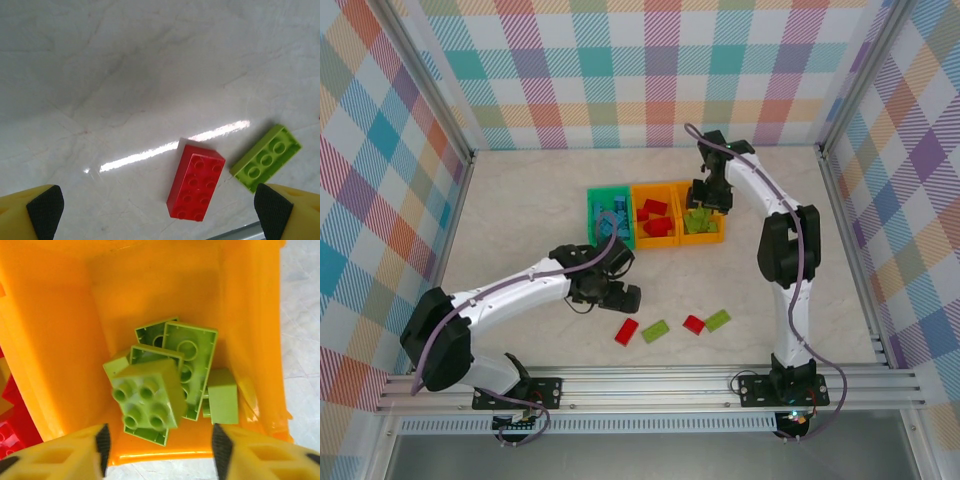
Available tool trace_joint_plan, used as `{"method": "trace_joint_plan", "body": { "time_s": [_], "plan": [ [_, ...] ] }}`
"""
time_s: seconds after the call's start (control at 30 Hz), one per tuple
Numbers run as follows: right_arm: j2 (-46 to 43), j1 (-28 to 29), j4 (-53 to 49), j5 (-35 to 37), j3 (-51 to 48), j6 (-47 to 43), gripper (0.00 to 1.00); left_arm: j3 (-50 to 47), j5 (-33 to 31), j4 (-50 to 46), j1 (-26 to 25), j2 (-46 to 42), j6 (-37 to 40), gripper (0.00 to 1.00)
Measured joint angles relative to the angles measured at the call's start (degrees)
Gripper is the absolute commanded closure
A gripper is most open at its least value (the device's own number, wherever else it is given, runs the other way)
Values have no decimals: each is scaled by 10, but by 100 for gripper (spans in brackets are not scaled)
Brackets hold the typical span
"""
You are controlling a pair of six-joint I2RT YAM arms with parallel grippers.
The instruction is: Sort the legos into containers by color
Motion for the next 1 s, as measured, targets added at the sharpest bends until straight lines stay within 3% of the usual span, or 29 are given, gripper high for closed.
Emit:
{"method": "trace_joint_plan", "body": {
  "time_s": [0.23, 0.4, 0.73, 0.87, 1.0],
  "plan": [
    [-9, 0, 4, -24, -8, 6, 28, -38, 5, -4, -43, -5, -10, 5],
    [-77, 0, 21, -35, -82, 14, 25, -39, 14, 3, -71, 24, -12, 16],
    [-177, 0, 34, -21, -178, 13, 23, -39, 26, 19, -102, 92, 0, 21],
    [-179, 0, 35, -15, -200, 13, 23, -38, 24, 19, -102, 118, 1, 30],
    [-180, 0, 36, -11, -202, 13, 23, -31, 20, 20, -103, 144, 5, 49]
  ]
}}
